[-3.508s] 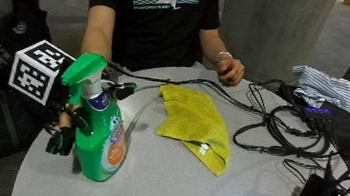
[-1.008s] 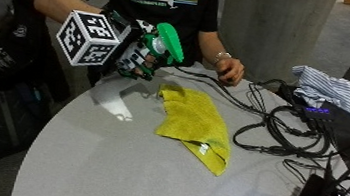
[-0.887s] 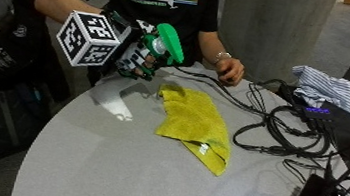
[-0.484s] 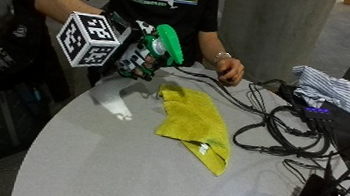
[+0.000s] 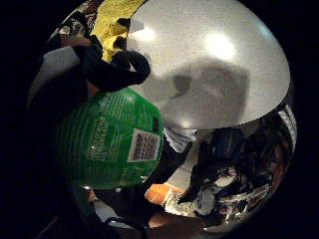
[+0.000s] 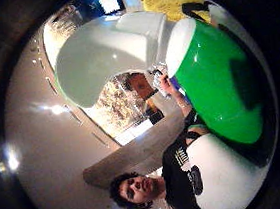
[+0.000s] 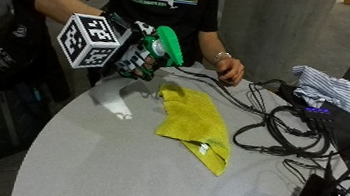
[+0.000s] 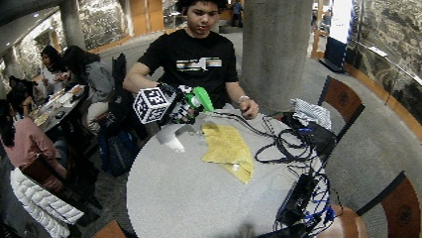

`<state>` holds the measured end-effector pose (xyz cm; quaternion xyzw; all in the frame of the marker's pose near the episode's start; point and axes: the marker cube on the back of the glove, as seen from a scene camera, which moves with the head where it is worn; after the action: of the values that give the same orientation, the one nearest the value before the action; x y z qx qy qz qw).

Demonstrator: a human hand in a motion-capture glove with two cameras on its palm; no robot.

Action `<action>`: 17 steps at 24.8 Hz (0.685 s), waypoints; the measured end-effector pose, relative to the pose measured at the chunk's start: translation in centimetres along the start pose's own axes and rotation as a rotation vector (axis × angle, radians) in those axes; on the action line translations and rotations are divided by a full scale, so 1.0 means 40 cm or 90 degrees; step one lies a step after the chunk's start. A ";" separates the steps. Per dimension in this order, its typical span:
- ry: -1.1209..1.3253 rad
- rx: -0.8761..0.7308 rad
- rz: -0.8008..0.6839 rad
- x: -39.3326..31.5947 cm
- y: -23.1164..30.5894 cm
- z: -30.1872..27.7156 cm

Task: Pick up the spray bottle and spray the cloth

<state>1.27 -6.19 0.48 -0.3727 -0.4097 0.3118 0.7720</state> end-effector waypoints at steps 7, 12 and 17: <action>-0.004 0.042 -0.040 -0.010 0.000 -0.001; -0.041 0.126 -0.167 -0.058 0.007 -0.012; -0.093 0.189 -0.360 -0.149 0.002 0.005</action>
<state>-1.71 -10.77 -1.91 -0.1042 -0.5012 0.1670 0.8426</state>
